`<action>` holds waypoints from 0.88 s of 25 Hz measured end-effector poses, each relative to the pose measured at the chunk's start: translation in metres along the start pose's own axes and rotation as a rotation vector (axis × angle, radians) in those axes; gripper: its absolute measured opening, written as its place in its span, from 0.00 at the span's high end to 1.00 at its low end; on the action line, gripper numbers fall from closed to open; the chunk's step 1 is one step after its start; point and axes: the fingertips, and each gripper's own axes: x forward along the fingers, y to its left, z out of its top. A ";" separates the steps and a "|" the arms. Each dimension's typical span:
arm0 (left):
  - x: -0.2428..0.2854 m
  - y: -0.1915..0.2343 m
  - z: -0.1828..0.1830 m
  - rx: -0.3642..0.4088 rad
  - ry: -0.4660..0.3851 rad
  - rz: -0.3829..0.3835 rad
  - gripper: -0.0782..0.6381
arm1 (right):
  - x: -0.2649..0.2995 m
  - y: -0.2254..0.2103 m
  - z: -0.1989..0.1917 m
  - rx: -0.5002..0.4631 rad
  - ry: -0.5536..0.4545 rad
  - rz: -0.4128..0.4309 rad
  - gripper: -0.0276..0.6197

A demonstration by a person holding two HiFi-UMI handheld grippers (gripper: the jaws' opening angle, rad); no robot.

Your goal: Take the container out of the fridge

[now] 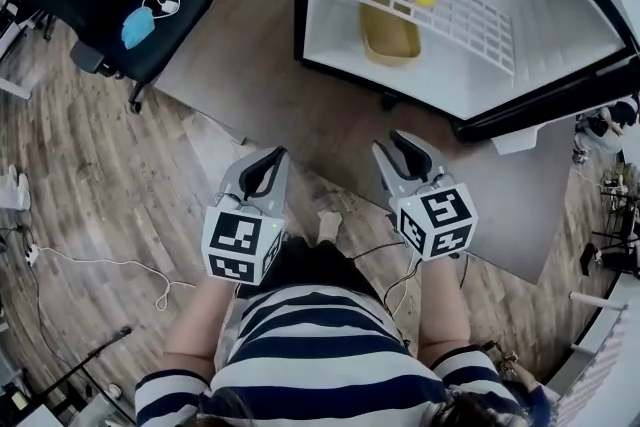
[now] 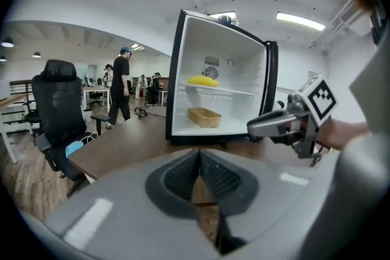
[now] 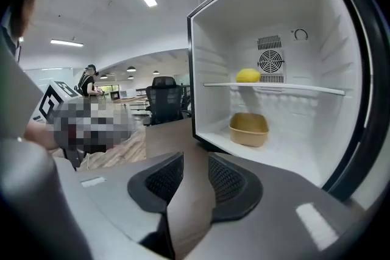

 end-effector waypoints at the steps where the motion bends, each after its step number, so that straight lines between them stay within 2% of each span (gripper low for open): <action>1: 0.005 0.000 0.002 -0.006 0.000 0.010 0.89 | 0.004 -0.006 0.002 -0.016 0.000 0.005 0.78; 12: 0.042 0.001 0.006 -0.048 -0.005 0.103 0.89 | 0.048 -0.059 0.019 -0.171 0.005 0.042 0.73; 22: 0.066 0.016 0.008 -0.097 -0.013 0.181 0.89 | 0.088 -0.097 0.033 -0.313 -0.006 0.013 0.72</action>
